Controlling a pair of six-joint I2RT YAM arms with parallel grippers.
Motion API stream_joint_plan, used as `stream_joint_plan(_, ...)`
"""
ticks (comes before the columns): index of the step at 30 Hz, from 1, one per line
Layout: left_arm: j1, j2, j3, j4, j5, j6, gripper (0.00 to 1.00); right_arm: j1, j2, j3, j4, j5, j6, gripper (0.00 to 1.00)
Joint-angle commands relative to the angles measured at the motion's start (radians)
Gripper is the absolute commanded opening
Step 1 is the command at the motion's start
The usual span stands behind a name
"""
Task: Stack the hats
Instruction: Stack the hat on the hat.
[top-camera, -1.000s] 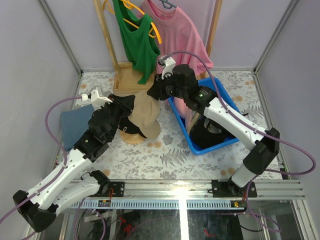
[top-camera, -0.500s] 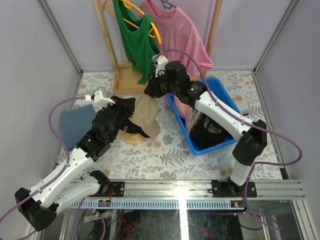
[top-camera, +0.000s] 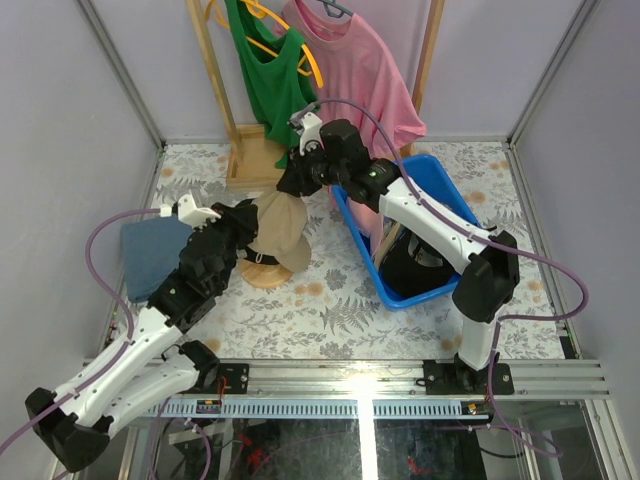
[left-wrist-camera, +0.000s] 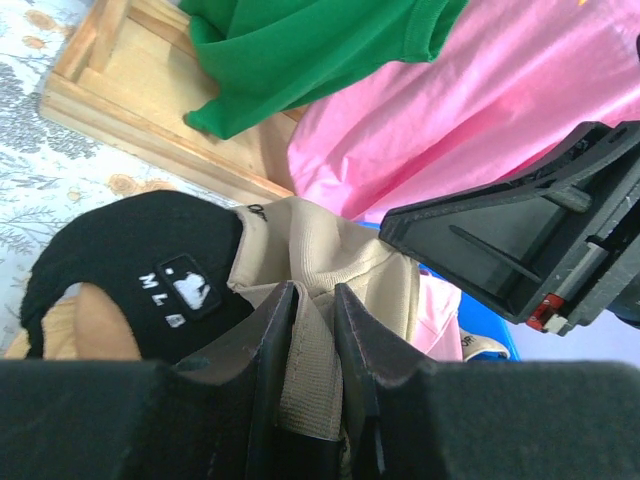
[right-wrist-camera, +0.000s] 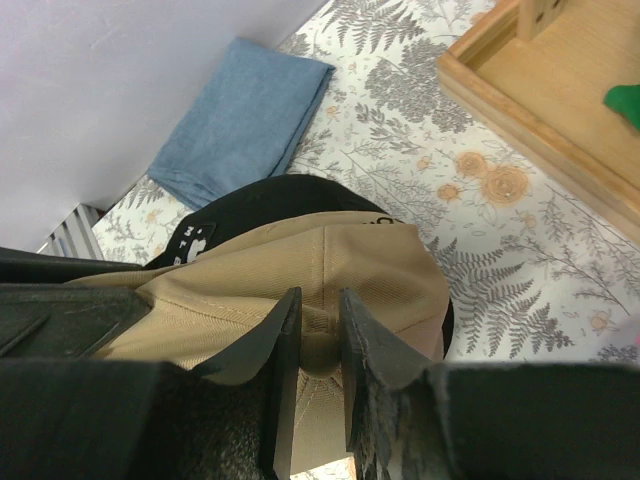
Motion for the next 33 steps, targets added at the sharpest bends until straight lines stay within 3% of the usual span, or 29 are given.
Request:
stream_joint_plan(1,-0.002,-0.088,-0.038,-0.045,-0.106,-0.020,0.00,-0.059,0.031,0.040,0.047,0.145,-0.061,0.12)
stream_joint_plan(18,-0.002,-0.164,-0.105,-0.177,-0.214,-0.118,0.00,-0.016,0.023,-0.015,0.040,0.141,-0.087,0.13)
stream_joint_plan(33,-0.002,-0.228,-0.099,-0.186,-0.225,-0.123,0.00,0.074,-0.198,-0.284,0.107,0.255,-0.048,0.11)
